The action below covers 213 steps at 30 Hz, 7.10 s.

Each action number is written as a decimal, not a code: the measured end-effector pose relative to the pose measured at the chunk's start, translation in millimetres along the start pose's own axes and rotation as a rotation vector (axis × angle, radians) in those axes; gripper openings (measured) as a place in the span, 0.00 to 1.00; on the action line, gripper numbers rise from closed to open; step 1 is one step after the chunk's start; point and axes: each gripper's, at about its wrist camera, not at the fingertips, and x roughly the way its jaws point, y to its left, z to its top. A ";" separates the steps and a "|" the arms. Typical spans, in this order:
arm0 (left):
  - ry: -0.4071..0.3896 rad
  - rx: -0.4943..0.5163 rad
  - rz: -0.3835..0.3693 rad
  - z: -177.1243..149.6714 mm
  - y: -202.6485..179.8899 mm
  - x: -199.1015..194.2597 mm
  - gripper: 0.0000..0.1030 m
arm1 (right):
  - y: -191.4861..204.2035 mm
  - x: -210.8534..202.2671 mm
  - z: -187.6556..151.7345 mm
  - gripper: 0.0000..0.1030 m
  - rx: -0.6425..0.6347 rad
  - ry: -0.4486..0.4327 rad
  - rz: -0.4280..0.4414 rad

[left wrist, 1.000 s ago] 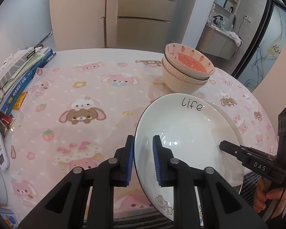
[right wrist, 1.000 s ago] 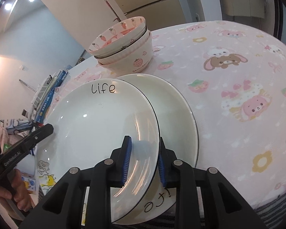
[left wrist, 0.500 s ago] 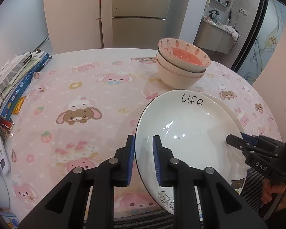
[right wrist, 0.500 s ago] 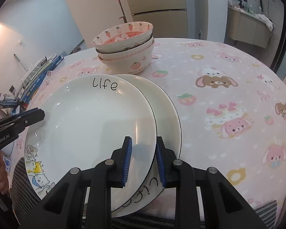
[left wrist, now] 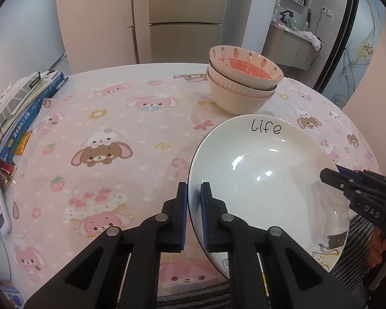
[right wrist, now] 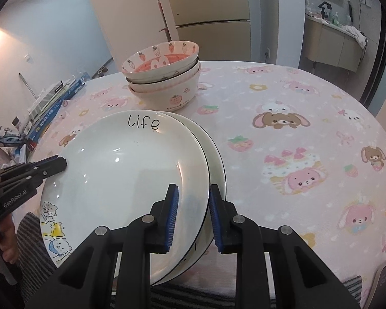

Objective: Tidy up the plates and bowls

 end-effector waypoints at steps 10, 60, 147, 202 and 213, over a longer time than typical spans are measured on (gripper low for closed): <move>0.006 0.056 0.011 -4.2 -15.8 15.5 0.09 | -8.6 -0.9 -1.3 0.22 -0.009 -0.018 -0.047; -1.004 0.140 0.025 -55.9 -60.3 -190.3 1.00 | 22.1 -174.5 -36.5 1.00 -0.166 -0.852 -0.196; -0.899 0.042 0.129 -93.4 -39.1 -119.4 1.00 | 3.4 -138.9 -78.8 1.00 -0.109 -0.891 -0.214; -0.424 0.069 0.073 107.2 -52.1 -76.1 1.00 | -26.9 -85.9 132.9 1.00 0.038 -0.300 -0.061; -0.005 -0.148 -0.096 160.2 2.8 81.9 1.00 | -77.4 84.4 169.4 0.73 0.321 0.076 0.324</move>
